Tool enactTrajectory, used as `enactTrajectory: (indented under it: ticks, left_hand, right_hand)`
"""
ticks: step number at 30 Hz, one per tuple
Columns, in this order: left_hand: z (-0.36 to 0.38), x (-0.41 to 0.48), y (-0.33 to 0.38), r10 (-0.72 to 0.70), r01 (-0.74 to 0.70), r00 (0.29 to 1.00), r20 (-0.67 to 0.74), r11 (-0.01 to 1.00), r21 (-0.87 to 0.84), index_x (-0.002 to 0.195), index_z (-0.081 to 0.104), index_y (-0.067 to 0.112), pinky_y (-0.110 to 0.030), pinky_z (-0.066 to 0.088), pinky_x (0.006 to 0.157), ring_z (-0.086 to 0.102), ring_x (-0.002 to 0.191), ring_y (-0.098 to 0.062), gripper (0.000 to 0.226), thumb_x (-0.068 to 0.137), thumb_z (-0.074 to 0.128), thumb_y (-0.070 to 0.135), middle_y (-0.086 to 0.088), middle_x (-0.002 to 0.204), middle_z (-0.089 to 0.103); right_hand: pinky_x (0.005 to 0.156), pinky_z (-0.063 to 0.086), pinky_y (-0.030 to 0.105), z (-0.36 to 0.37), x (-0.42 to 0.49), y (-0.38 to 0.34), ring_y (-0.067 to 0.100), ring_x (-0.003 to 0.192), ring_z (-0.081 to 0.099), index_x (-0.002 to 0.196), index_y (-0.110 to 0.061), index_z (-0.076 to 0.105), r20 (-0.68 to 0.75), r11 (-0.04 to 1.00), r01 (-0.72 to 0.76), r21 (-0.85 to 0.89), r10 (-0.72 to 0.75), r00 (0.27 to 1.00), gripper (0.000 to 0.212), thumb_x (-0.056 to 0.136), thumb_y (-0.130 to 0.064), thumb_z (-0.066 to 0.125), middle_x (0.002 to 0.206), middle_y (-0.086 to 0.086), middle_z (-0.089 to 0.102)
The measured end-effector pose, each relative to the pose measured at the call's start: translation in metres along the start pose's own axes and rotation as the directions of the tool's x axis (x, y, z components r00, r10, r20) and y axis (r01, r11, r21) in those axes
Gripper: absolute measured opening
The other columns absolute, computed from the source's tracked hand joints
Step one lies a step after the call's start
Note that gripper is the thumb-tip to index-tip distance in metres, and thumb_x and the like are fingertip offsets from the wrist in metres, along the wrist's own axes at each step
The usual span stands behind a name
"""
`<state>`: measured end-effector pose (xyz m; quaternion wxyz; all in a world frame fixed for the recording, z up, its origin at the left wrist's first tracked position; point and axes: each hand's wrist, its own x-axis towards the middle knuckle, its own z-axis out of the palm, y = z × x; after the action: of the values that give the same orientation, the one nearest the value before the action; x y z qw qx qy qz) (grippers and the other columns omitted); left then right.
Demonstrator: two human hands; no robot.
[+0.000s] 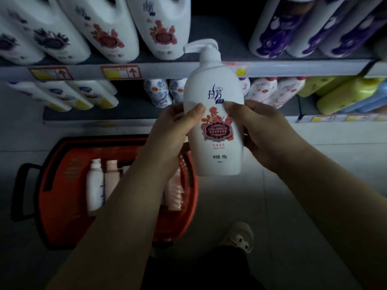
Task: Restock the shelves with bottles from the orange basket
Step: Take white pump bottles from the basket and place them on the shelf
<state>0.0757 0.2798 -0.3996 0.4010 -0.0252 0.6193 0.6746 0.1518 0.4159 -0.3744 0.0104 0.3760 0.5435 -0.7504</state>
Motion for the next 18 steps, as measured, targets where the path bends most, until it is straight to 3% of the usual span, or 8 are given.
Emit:
enactTrajectory:
  ticks: [4,8,11,14,18]
  left_hand:
    - [0.047,0.0,0.015,0.033,-0.032,0.998,-0.044,0.999,0.019,0.124,0.058,0.018,-0.033,0.053,0.064,0.069,0.101,-0.026,0.065,0.068,0.072,0.049,-0.007,0.114,0.07]
    - [0.084,-0.005,0.041,0.081,-0.081,0.996,-0.037,0.997,0.007,0.124,0.057,0.018,-0.028,0.055,0.065,0.071,0.096,-0.018,0.052,0.079,0.068,0.041,-0.003,0.111,0.071]
    - [0.102,-0.009,0.067,0.135,-0.133,0.989,-0.055,0.99,0.038,0.123,0.057,0.018,-0.038,0.057,0.076,0.07,0.098,-0.02,0.053,0.077,0.069,0.04,-0.003,0.111,0.071]
    - [0.114,-0.015,0.097,0.211,-0.204,0.974,-0.087,0.975,0.082,0.117,0.059,0.018,-0.039,0.055,0.071,0.071,0.092,-0.019,0.054,0.07,0.069,0.042,-0.001,0.105,0.072]
    - [0.128,-0.019,0.143,0.322,-0.316,0.946,-0.04,0.942,0.117,0.117,0.059,0.017,-0.035,0.056,0.071,0.071,0.092,-0.017,0.049,0.073,0.068,0.038,0.0,0.106,0.072]
  right_hand:
    - [0.07,0.059,0.035,-0.039,-0.003,-0.035,0.026,0.081,0.073,0.099,-0.004,0.066,0.027,0.997,0.044,-0.066,-0.042,0.999,0.02,0.09,-0.021,0.061,0.09,0.012,0.075]
    - [0.067,0.056,0.031,-0.063,-0.011,-0.072,0.022,0.079,0.073,0.097,-0.006,0.066,0.05,0.993,0.094,-0.069,-0.09,0.995,0.018,0.091,-0.022,0.061,0.088,0.009,0.075]
    - [0.066,0.056,0.031,-0.071,-0.019,-0.097,0.019,0.077,0.072,0.093,-0.01,0.066,0.075,0.988,0.147,-0.047,-0.143,0.987,0.013,0.091,-0.021,0.06,0.086,0.007,0.075]
    - [0.074,0.059,0.037,-0.074,-0.029,-0.124,0.022,0.084,0.072,0.101,-0.01,0.067,0.123,0.966,0.246,-0.081,-0.235,0.964,0.017,0.087,-0.019,0.064,0.093,0.008,0.075]
    - [0.072,0.057,0.028,-0.073,-0.036,-0.166,0.019,0.089,0.072,0.111,-0.011,0.065,0.155,0.924,0.369,-0.099,-0.352,0.923,0.026,0.086,-0.018,0.064,0.099,0.005,0.074]
